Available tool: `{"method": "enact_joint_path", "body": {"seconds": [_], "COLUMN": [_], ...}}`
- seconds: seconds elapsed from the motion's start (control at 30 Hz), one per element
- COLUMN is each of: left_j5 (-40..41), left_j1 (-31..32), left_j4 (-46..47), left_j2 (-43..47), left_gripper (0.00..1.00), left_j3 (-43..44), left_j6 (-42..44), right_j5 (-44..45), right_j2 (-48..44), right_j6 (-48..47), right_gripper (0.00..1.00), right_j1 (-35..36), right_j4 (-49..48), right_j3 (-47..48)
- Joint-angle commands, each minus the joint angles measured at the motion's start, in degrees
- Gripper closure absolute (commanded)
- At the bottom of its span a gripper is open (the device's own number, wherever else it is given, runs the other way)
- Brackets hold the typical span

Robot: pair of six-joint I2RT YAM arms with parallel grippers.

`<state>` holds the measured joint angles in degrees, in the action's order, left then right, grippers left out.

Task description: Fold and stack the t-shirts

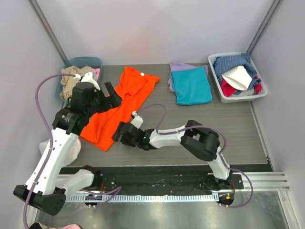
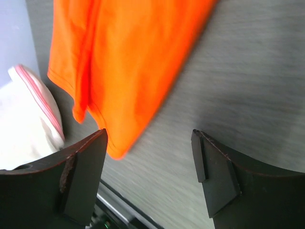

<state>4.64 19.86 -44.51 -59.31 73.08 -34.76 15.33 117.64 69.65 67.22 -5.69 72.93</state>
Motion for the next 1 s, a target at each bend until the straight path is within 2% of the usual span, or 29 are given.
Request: {"method": "enact_joint_path", "body": {"seconds": [0.0,0.1,0.2,0.23,0.3,0.33,0.37,0.5,0.7,0.8,0.97], "left_j5": [1.42,1.95,2.47,2.56,3.00,3.18,3.09,2.39,0.63,-0.86,-1.57], "left_j1": [-0.08,-0.08,-0.08,-0.08,-0.08,-0.08,-0.17,-0.08,-0.08,-0.08,-0.08], "left_j4": [-2.59,-3.30,-4.18,-4.18,-4.44,-4.44,-4.44,-4.62,-3.75,-3.30,-3.30], "left_j2": [2.53,3.84,4.81,4.90,5.34,5.52,5.52,5.17,5.69,5.87,6.66], "left_gripper": [0.00,0.00,0.00,0.00,0.00,0.00,0.00,0.00,0.00,0.00,0.00], "left_j3": [-0.39,-0.74,-0.74,-0.74,-0.83,-0.92,-1.01,-1.53,-4.51,-6.19,-8.74], "left_j6": [1.54,1.63,1.72,1.80,1.89,1.89,1.89,1.98,1.54,1.28,1.01], "right_j5": [3.39,3.30,2.95,2.86,2.60,2.60,2.86,4.61,7.34,7.26,8.74], "right_j2": [6.27,9.88,12.34,12.69,12.70,12.26,11.82,6.12,-8.29,-13.48,-16.74], "right_j6": [1.98,1.28,1.02,1.10,1.19,1.28,1.54,1.20,-1.00,-3.90,-11.71], "right_gripper": [0.22,0.26,0.36,0.55,0.77,0.95,0.99,0.99,0.99,0.99,0.99], "right_j1": [-0.07,-0.07,-0.07,-0.16,-0.33,-0.34,-0.51,-1.12,-2.62,-3.59,-3.85], "right_j4": [2.53,4.46,5.34,5.34,5.25,5.34,5.34,5.26,9.11,13.32,22.03], "right_j3": [6.59,11.08,13.81,14.00,13.30,12.69,11.90,3.22,-10.67,-14.11,-13.69]}}
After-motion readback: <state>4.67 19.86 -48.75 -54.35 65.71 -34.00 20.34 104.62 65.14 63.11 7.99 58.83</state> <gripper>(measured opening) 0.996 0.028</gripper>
